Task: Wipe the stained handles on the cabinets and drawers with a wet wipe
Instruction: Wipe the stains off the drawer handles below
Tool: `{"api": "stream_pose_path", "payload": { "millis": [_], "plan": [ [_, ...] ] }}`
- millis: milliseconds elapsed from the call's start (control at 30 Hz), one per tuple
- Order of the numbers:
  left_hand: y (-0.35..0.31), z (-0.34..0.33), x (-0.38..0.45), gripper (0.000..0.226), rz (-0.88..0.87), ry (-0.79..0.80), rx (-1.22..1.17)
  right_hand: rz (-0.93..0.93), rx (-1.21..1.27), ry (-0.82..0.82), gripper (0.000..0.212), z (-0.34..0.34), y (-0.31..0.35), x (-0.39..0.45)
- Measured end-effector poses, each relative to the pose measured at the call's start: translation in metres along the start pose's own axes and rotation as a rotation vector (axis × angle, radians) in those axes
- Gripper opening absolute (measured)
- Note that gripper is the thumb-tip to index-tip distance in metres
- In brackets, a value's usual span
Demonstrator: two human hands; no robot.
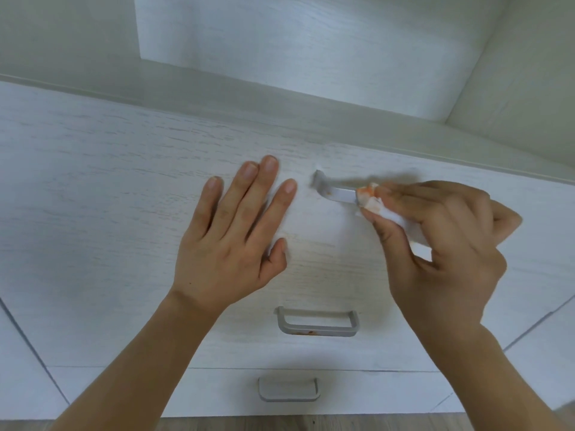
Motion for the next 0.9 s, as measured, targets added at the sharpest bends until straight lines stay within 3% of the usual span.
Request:
{"api": "stream_pose_path", "payload": {
  "millis": [300,433,600,900],
  "plan": [
    [-0.001,0.004,-0.001,0.060,0.007,0.030,-0.006,-0.070,0.043,-0.064,0.017,0.013,-0.024,-0.013],
    [-0.003,0.007,0.000,0.060,0.024,0.061,-0.030,-0.256,0.043,-0.081,0.012,0.017,-0.033,-0.021],
    [-0.011,0.012,-0.002,0.060,0.070,0.091,-0.057,-0.409,0.033,-0.020,0.007,0.025,-0.043,-0.030],
    [-0.037,0.034,-0.078,0.066,0.112,0.253,-0.203,-0.450,0.100,0.057,0.006,0.035,-0.017,-0.077]
  ]
}}
Point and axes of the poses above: each hand's wrist, its own x-axis towards the middle knuckle, its own z-axis out of the back of the hand, y = z × x, the point moved 2 cm from there along x, towards the middle knuckle, and after that the axes turned 3 degrees about -y, right-handed, at the moved point
